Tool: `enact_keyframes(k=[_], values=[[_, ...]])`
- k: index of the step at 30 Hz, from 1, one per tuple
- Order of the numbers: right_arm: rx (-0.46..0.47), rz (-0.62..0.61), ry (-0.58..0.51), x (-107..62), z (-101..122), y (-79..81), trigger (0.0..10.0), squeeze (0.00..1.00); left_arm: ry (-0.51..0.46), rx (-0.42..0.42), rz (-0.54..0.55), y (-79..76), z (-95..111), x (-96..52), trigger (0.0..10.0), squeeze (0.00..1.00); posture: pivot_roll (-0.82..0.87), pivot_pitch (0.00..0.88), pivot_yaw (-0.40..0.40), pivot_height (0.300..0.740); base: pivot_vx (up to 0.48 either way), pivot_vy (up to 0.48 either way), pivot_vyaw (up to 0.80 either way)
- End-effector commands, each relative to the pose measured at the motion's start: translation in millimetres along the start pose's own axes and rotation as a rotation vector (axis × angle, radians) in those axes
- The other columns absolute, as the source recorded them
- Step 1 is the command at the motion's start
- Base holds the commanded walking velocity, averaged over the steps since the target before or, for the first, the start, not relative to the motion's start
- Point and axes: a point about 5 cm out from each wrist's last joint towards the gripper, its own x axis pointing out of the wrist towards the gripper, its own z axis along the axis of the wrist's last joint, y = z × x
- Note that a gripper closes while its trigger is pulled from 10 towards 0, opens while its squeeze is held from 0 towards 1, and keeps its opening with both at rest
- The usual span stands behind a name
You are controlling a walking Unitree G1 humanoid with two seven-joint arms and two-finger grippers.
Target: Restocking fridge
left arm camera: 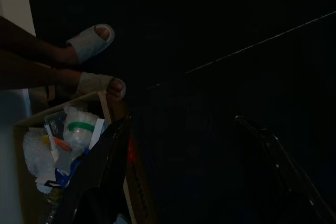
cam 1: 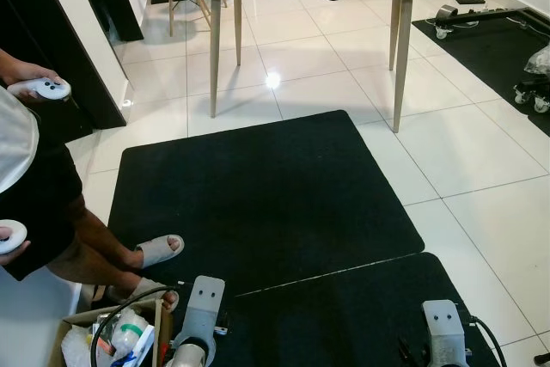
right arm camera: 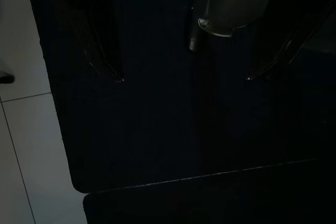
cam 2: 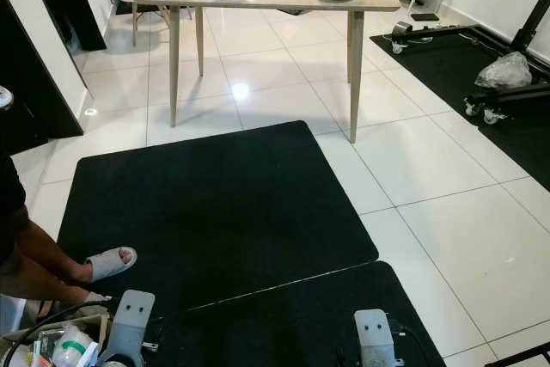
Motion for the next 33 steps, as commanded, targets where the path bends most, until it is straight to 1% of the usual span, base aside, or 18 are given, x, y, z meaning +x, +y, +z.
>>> enact_keyframes(k=[1, 33], values=[[0.011, -0.005, 0.026, -3.5, -8.7, -1.3, 10.0, 0.01, 0.029, 0.0, 0.005, -0.6, -8.8, -2.4, 10.0, 0.0, -0.12, 0.154, 0.006, 0.717, 0.311, 0.0, 0.0], [0.012, -0.002, 0.033, -4.3, -10.8, -1.2, 10.0, 0.03, 0.036, 0.002, 0.013, 0.6, -9.5, -1.8, 10.0, 0.0, -0.12, 0.156, 0.007, 0.717, 0.457, 0.0, 0.0]])
